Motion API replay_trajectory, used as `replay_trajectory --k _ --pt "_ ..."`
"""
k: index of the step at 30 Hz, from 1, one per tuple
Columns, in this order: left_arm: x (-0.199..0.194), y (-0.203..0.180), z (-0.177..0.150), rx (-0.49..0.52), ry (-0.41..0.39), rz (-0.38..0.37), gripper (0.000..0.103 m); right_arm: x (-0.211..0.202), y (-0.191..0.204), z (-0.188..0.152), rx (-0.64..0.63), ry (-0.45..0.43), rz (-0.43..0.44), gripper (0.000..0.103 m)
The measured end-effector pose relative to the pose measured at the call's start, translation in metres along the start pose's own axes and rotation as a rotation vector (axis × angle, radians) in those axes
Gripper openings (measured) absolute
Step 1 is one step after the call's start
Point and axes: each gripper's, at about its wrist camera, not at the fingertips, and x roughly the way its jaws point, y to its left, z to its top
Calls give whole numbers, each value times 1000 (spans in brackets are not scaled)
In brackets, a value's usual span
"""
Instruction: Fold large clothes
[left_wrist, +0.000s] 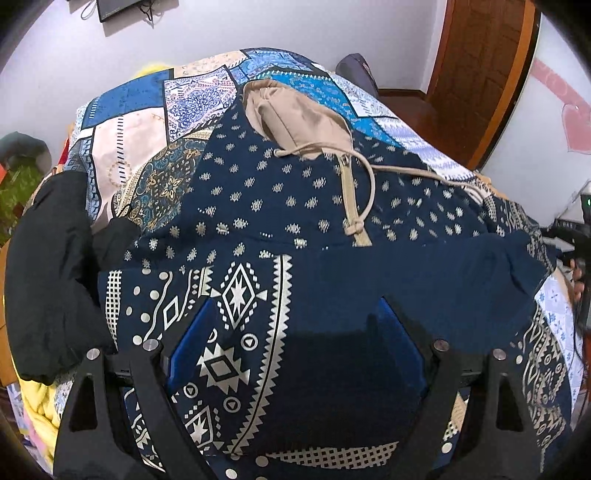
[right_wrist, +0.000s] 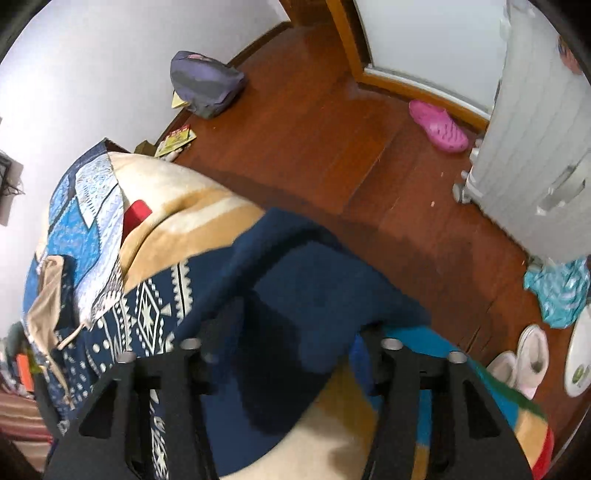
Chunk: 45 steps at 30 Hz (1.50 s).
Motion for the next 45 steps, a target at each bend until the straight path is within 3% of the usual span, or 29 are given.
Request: replay_trajectory --k 3,11,19,25,28,34,39,43,45 --pt "-5 -1 -5 20 -9 15 88 -12 12 -1 -54 -44 -36 11" --pt "-27 8 -11 31 -50 29 88 -96 67 -11 -254 -246 8 8" --pt "-46 21 -17 1 -86 16 88 -163 150 -45 -469 -346 208 8" --pt "-56 28 -26 5 -99 18 88 -153 201 -89 -651 -276 301 8" --pt "-58 33 -31 -5 -96 12 88 -129 222 -116 -731 -167 323 8" --pt "-57 40 -42 -24 -79 -2 88 -63 232 -159 -824 54 246 8" --pt "-52 42 -50 -29 -56 -9 88 -33 234 -187 -874 155 142 11" --pt "-46 40 -53 -31 -38 -10 88 -40 233 -194 -914 216 120 25" --pt "-44 38 -54 -32 -34 -15 88 -52 229 -195 -939 203 138 32"
